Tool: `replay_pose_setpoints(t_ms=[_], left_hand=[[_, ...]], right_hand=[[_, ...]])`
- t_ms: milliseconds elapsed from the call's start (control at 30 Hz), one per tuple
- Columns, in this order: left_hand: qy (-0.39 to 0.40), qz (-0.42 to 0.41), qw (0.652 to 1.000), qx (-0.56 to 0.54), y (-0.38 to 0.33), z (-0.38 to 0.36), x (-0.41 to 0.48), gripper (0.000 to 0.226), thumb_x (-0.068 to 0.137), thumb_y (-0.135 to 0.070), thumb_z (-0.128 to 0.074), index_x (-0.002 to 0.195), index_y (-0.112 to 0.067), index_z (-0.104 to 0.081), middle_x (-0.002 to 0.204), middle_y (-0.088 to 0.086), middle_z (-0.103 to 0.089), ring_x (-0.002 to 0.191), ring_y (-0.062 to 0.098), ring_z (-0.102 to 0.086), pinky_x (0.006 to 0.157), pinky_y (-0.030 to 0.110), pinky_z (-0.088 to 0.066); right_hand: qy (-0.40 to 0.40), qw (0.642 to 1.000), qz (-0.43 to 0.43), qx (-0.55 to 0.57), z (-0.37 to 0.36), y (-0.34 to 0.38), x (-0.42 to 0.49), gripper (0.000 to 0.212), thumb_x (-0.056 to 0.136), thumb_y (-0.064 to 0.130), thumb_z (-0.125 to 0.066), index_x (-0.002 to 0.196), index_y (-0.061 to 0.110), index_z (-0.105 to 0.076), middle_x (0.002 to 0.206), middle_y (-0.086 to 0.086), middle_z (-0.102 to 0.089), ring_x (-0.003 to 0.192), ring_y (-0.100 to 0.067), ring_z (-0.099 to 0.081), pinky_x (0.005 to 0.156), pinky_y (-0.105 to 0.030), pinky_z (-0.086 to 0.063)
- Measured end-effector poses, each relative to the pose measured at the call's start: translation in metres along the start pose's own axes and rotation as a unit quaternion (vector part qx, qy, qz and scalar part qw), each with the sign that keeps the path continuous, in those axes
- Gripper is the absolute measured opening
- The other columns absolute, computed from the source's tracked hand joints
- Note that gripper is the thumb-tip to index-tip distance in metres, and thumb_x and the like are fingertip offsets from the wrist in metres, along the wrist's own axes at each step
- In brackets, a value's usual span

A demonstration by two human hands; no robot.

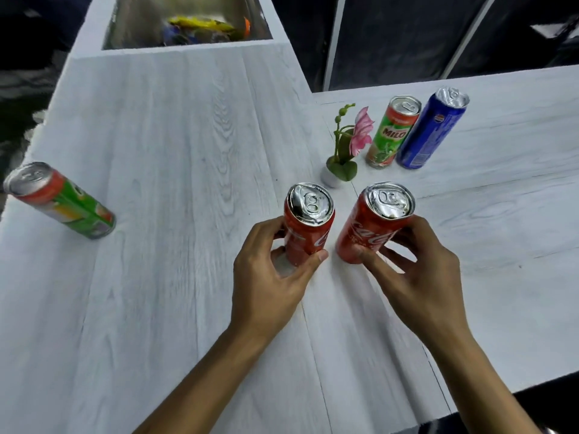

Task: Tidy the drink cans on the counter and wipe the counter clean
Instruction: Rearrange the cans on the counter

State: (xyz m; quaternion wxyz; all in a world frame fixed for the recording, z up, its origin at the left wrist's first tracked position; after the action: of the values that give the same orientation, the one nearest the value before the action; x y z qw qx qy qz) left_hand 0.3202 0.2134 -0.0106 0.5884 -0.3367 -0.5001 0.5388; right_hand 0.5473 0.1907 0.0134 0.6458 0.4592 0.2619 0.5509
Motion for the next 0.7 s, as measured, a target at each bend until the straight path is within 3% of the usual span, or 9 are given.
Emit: replay_pose_setpoints(t_ms=[133, 367, 700], left_hand=[[-0.029, 0.007, 0.999, 0.011, 0.012, 0.043, 0.0, 0.062, 0.076, -0.04, -0.09, 0.128, -0.023, -0.063, 0.123, -0.012, -0.065, 0.12, 0.003, -0.062, 0.088, 0.009, -0.053], [-0.08, 0.017, 0.996, 0.031, 0.032, 0.111, 0.008, 0.06, 0.076, -0.041, -0.09, 0.127, -0.022, -0.063, 0.12, -0.013, -0.065, 0.118, 0.0, -0.062, 0.088, 0.01, -0.053], [-0.139, 0.044, 0.986, 0.078, 0.056, 0.182, 0.036, 0.062, 0.079, -0.038, -0.088, 0.131, -0.016, -0.064, 0.12, -0.007, -0.067, 0.113, 0.002, -0.065, 0.089, 0.01, -0.052]], right_hand=[[0.03, 0.999, 0.016, 0.009, -0.039, 0.023, -0.006, 0.066, 0.071, 0.061, -0.078, 0.128, 0.034, -0.057, 0.112, 0.036, -0.062, 0.111, 0.012, -0.062, 0.083, -0.003, -0.05], [0.069, 0.996, 0.037, 0.032, -0.108, 0.053, -0.008, 0.064, 0.077, 0.044, -0.084, 0.132, 0.024, -0.058, 0.117, 0.026, -0.066, 0.113, 0.008, -0.063, 0.086, -0.006, -0.05], [0.086, 0.994, 0.05, 0.034, -0.192, 0.091, 0.004, 0.069, 0.08, 0.046, -0.087, 0.137, 0.026, -0.055, 0.123, 0.014, -0.068, 0.114, 0.004, -0.063, 0.087, -0.006, -0.051]])
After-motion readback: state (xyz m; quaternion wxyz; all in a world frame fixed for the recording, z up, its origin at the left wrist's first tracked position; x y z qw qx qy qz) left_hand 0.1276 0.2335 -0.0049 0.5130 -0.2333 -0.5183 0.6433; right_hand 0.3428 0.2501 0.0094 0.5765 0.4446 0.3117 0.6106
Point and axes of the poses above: each hand's wrist, its own x-axis towards the middle knuckle, its own z-axis out of the back of the hand, y = z × x, the point moved 8 cm from there along x, towards the middle knuckle
